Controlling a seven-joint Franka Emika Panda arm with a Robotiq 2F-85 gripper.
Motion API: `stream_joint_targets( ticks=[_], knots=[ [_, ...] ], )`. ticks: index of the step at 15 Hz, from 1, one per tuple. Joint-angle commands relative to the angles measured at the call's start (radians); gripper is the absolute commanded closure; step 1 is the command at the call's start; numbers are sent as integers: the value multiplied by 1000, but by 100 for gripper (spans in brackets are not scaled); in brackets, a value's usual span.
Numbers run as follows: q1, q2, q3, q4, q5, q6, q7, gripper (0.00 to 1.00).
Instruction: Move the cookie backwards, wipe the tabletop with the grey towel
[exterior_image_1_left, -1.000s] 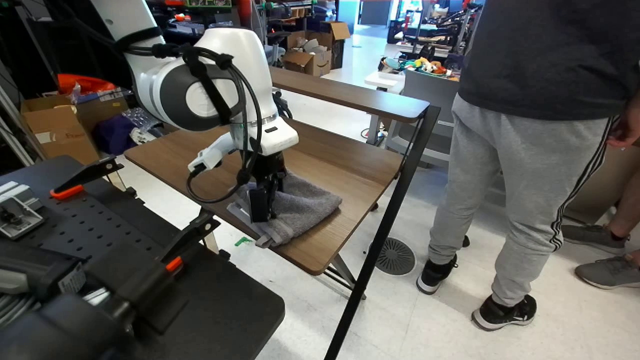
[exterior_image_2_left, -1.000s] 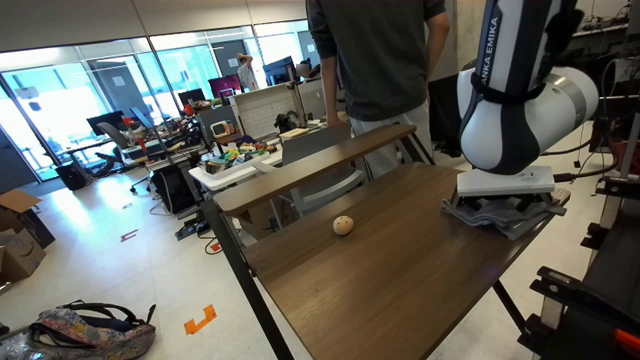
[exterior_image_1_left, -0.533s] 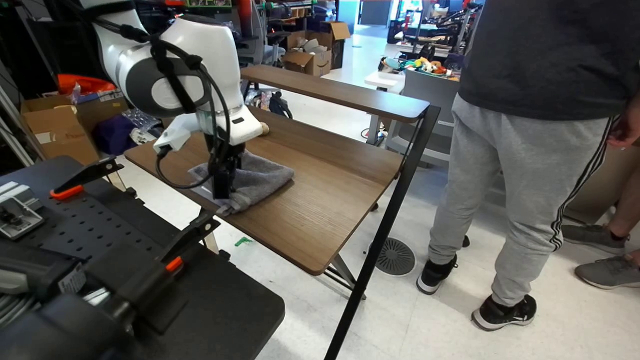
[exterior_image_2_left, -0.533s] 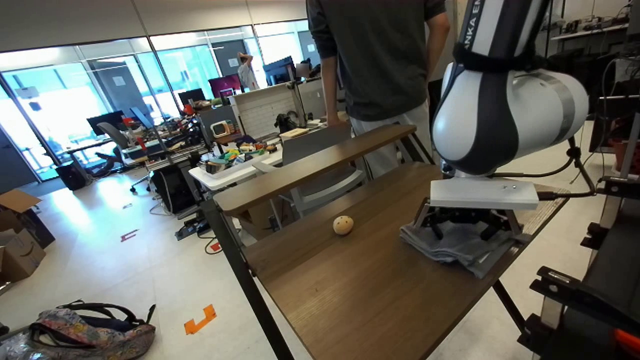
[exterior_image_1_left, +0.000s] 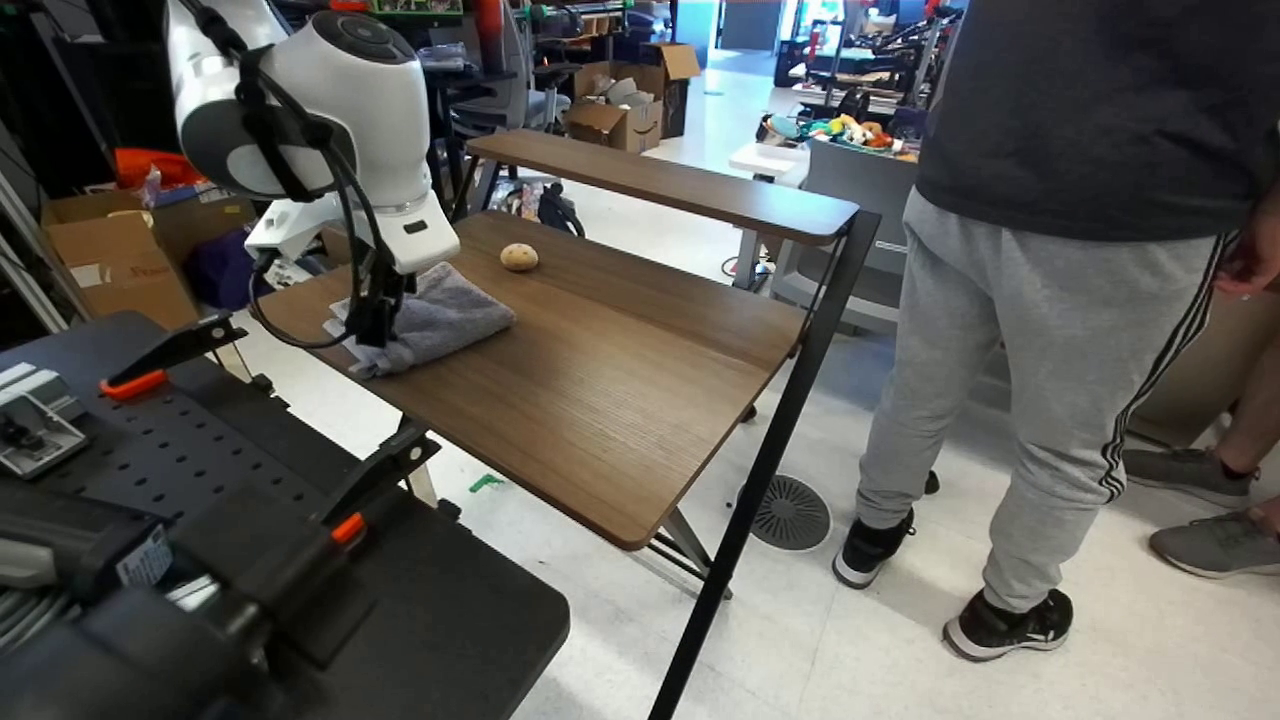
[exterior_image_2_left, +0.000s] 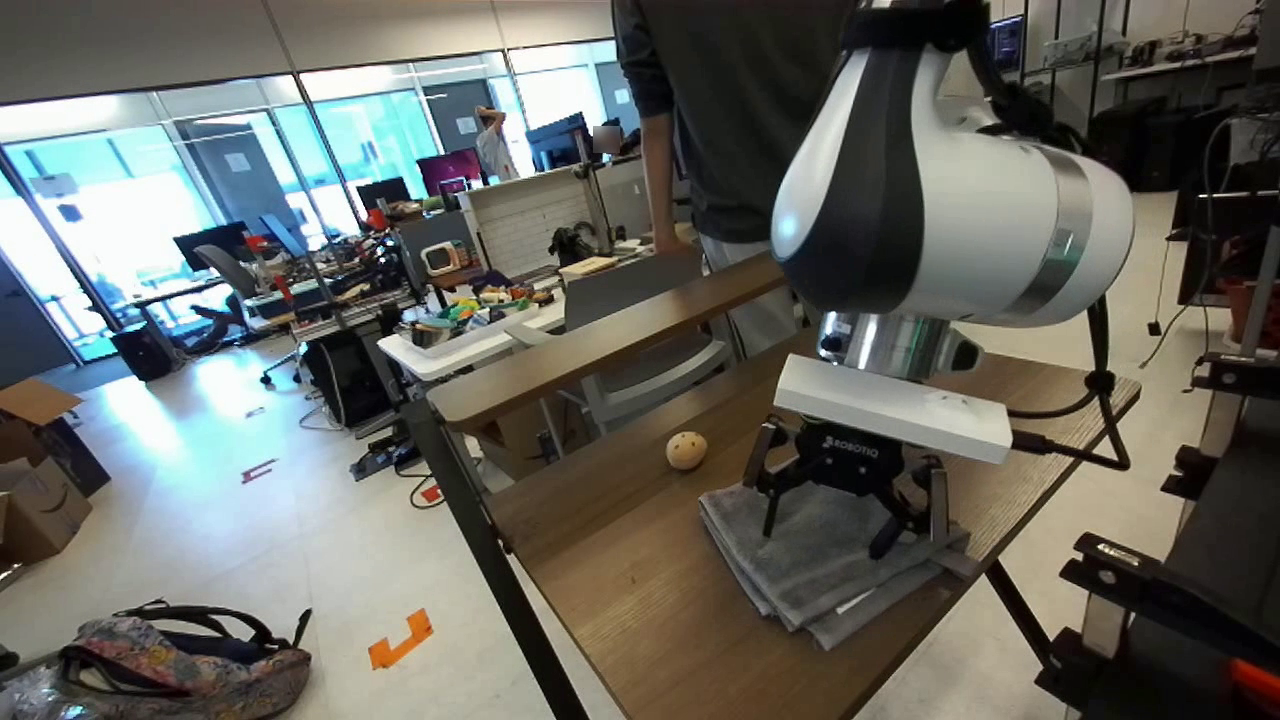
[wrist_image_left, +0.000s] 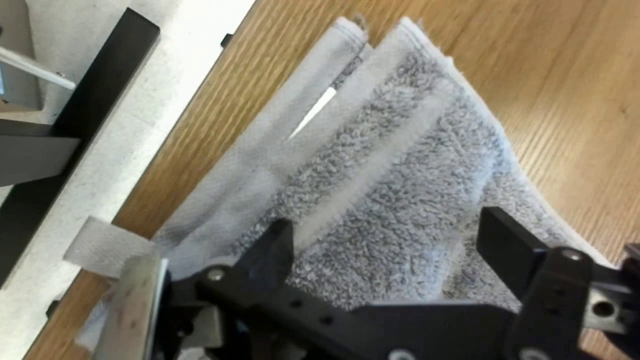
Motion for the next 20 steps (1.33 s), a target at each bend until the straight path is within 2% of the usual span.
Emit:
stream_joint_targets(
  ticks=[1,3,8,11,15,20],
  knots=[
    [-2,78,29,62,46,32,-31,0],
    [29,100,-6,92,49,15,-13,0],
    [110,130,-158,199,65,-33,81,0],
    [167,165,-280,294,82,9,162,0],
    [209,244,-436,440,75,36,272,0],
    [266,340,-609,595,72,12,495,0]
  ],
)
